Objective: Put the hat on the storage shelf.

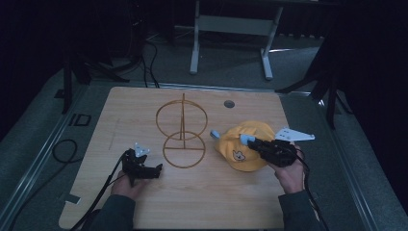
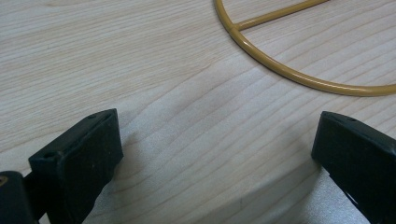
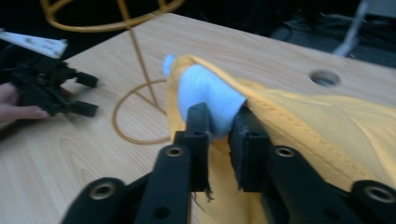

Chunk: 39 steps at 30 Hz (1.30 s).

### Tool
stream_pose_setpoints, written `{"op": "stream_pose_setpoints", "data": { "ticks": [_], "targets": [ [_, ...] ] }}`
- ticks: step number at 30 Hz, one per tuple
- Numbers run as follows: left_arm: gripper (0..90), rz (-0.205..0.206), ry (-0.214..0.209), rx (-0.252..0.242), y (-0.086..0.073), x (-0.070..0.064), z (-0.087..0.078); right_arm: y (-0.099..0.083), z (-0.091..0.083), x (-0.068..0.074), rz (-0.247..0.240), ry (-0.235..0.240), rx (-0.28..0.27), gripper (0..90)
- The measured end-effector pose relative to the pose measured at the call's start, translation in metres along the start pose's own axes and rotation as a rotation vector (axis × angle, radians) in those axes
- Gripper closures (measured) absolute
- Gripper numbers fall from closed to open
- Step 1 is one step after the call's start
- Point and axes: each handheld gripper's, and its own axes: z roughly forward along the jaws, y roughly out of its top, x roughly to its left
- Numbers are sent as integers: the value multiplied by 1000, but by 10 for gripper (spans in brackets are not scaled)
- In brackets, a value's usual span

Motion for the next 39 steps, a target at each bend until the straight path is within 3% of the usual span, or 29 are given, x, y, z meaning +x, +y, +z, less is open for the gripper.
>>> {"op": "stream_pose_setpoints", "data": {
  "ticks": [5,7,10,14,24,39],
  "targets": [
    [18,1,0,0,0,0,0,-15,-10,-8,14,-59,30,672],
    [19,1,0,0,0,0,0,-19,-15,-9,13,-61,28,658],
    [18,1,0,0,0,0,0,-17,-22,-8,12,-53,11,653],
    [18,1,0,0,0,0,0,-7,-24,-6,-28,-81,34,648],
    [19,0,0,-1,0,0,0,10,-9,-10,-77,-130,150,647],
    [19,-1,0,-2,0,0,0,30,16,-16,-142,-152,330,677]
  ]
}}
